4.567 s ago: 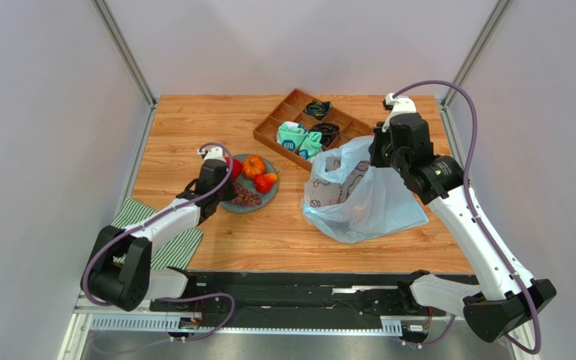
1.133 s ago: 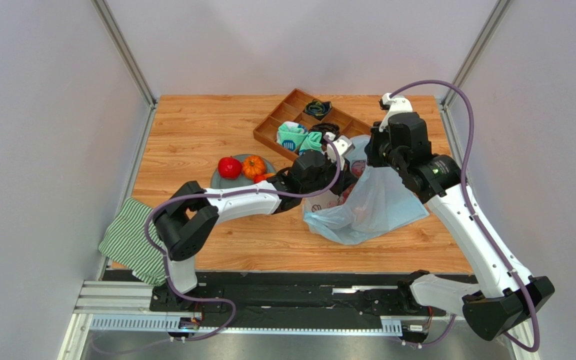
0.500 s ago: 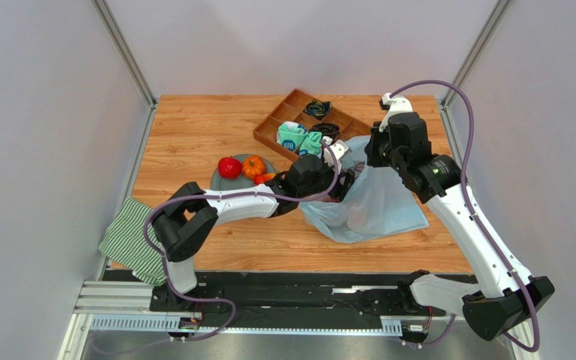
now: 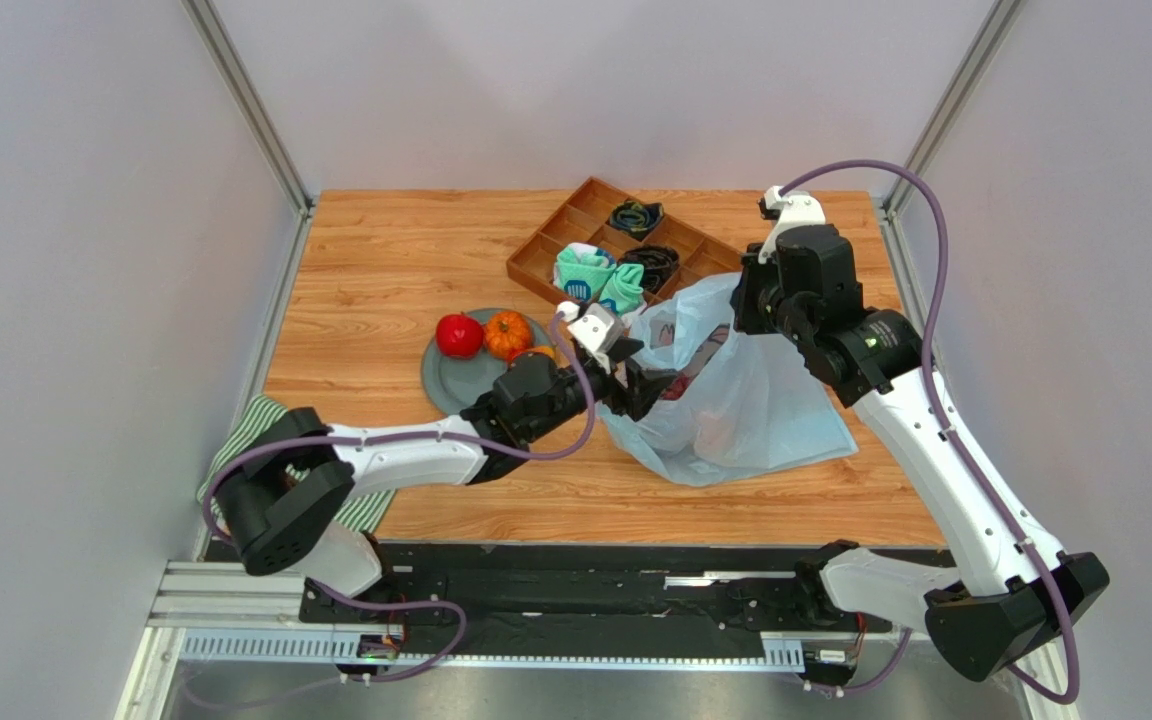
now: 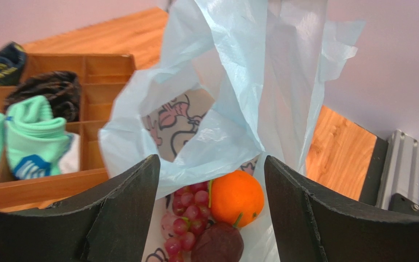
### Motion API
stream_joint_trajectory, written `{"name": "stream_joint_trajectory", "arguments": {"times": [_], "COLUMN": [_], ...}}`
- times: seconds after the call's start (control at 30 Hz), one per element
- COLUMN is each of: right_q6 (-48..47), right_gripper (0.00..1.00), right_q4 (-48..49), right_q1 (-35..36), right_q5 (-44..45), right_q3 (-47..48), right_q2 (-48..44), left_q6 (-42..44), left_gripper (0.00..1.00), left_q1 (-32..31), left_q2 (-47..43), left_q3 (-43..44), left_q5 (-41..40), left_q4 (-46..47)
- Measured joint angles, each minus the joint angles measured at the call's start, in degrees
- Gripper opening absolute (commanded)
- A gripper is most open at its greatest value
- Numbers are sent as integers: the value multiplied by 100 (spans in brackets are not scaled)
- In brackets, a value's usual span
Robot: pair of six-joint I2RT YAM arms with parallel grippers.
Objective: Place the fruits into the plastic bag
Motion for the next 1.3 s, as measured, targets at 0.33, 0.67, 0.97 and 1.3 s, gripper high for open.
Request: {"name": "stream_joint_trajectory", "arguments": {"times": [0.33, 0.67, 0.97, 1.3], "right_q6": [-2, 0, 0, 0], "right_gripper": [0, 0, 0, 0], "right_q4": [0, 4, 4, 4], "right_q1": [0, 0, 0, 0], "right_q5": [0, -9, -22, -20], "right_q3": [0, 0, 0, 0], "right_q2": [2, 55, 92, 92], "left_q6": [-24, -1384, -2312, -2870], "left_gripper": [83, 82, 73, 67], "left_q1": [748, 2288, 2583, 2680], "left_q2": [-1526, -1613, -850, -275], "left_q3": [-1099, -1071, -1001, -931], "left_q5": [-835, -1484, -1287, -835], "left_q4": [76, -1967, -2658, -2516]}}
